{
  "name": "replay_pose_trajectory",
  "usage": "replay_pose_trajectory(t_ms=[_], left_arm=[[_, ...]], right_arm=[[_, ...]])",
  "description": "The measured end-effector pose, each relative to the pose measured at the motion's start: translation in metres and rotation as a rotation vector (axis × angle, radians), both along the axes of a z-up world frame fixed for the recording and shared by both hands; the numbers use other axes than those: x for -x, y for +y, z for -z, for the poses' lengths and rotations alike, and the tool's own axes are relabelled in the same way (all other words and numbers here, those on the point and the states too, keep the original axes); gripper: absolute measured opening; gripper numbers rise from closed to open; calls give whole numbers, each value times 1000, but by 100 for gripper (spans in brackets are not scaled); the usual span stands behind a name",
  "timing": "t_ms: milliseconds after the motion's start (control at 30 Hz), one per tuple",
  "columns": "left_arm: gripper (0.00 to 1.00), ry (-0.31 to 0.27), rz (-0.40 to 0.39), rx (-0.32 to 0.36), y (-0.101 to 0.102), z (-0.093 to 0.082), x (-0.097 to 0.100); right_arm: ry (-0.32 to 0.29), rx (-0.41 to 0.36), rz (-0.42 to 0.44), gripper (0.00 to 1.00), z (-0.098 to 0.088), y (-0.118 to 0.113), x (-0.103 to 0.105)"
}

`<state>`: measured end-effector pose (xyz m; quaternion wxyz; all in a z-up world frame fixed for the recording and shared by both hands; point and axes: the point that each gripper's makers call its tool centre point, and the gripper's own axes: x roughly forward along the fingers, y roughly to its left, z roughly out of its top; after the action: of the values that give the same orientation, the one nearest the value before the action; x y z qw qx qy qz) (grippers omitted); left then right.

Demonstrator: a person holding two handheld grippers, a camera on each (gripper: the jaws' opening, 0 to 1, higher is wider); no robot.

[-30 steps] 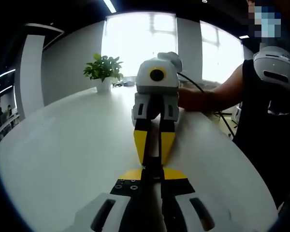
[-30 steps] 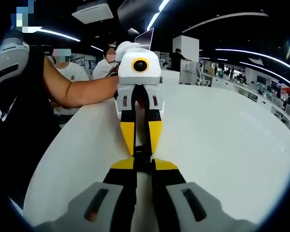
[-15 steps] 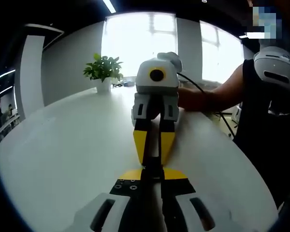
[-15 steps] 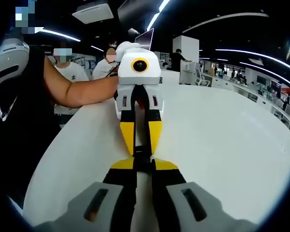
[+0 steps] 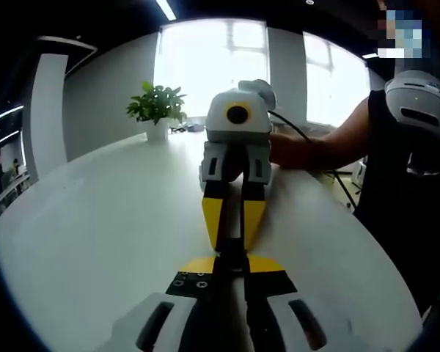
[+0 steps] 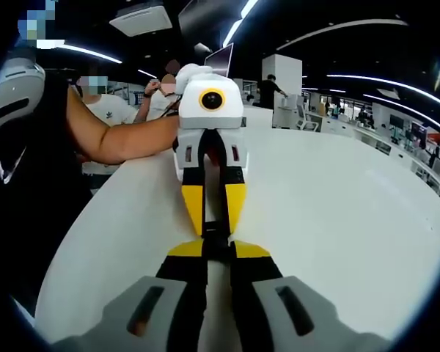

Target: Snap the two parts of the plastic buckle together until the buckle closes and remains connected.

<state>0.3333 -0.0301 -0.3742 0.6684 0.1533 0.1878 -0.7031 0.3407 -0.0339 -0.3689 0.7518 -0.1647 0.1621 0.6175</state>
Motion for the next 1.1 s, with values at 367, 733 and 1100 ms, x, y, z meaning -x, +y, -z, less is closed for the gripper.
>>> replay_pose_trajectory(t_ms=[367,733,1100], left_arm=[[10,4,1,7,3,0,0],[10,-13,-3,10,3,-2,-1],[12,-29,-63,113,6,-25,-14]], right_arm=[[1,-3,1,9,0,1,1],[1,-3,10,9,1,0,-1],[-5,1,13,9,1,-1,-2]])
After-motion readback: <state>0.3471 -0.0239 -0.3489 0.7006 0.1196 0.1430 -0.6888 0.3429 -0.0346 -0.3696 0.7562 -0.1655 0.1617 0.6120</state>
